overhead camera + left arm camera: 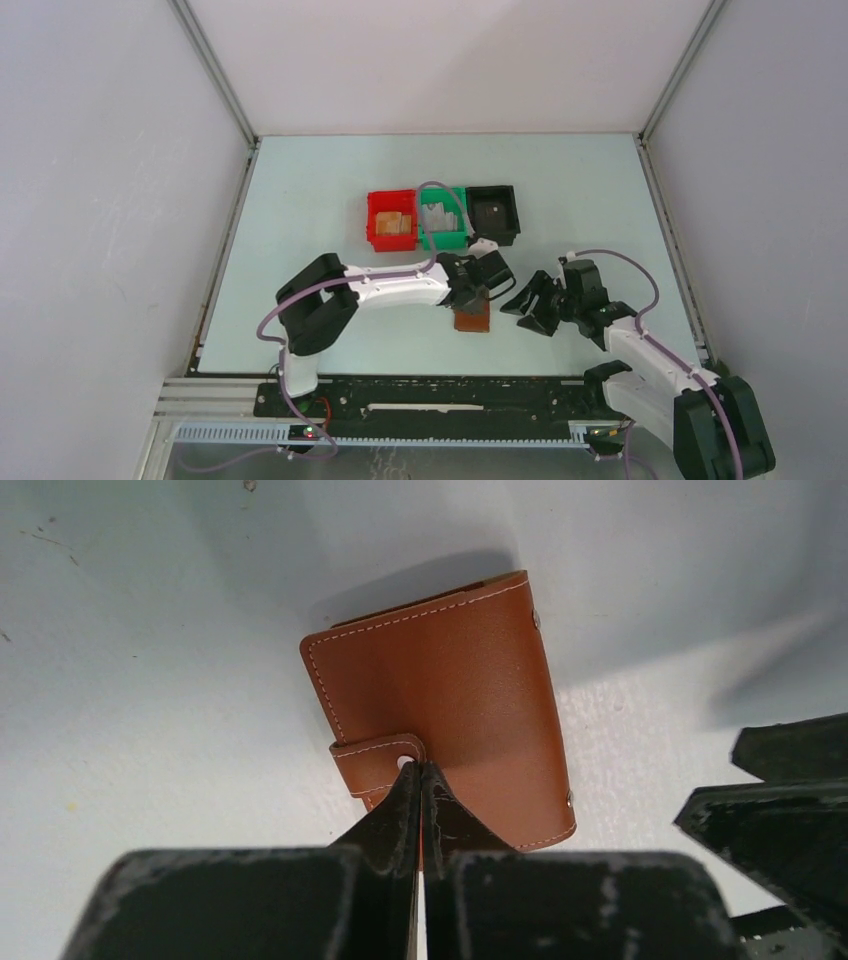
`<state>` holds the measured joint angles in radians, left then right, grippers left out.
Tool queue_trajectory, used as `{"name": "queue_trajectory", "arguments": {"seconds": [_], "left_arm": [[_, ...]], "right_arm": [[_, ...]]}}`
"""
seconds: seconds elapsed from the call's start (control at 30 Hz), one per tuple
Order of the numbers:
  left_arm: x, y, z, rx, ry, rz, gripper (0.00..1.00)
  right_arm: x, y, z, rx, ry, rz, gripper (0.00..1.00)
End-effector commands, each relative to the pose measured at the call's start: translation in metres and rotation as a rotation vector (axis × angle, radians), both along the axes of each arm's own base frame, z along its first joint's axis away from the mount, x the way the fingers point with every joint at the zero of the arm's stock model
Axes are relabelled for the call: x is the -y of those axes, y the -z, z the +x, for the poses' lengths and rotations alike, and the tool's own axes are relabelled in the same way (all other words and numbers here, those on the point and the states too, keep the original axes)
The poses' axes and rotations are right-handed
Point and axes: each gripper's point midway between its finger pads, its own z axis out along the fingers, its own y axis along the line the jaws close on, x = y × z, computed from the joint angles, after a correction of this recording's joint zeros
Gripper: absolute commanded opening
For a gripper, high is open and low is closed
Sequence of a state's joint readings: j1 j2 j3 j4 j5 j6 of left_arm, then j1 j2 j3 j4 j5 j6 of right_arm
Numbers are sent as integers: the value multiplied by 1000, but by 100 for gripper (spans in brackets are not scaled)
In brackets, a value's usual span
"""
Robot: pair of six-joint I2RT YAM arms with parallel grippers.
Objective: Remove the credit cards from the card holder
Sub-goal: Open the card holder at the center of the board.
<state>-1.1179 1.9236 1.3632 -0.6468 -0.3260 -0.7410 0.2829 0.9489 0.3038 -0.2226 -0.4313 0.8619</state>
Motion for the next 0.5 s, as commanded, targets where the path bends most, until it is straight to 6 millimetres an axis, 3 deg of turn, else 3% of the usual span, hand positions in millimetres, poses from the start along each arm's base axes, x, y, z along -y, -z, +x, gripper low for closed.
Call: {"name": "queue_trajectory", "arguments": {"seconds": [0.0,0.23,0.47], "left_arm": [[9,-20,-2,10,71,-119,0],[0,-52,-7,38,130,-241,0],[-3,-64,-19,6,181,-389,0]], "right_arm": [[-19,-11,5,51,-47,48,70],[-29,-7,4,38,-78,58,69],[-44,-11,4,63,-121,66,70]]}}
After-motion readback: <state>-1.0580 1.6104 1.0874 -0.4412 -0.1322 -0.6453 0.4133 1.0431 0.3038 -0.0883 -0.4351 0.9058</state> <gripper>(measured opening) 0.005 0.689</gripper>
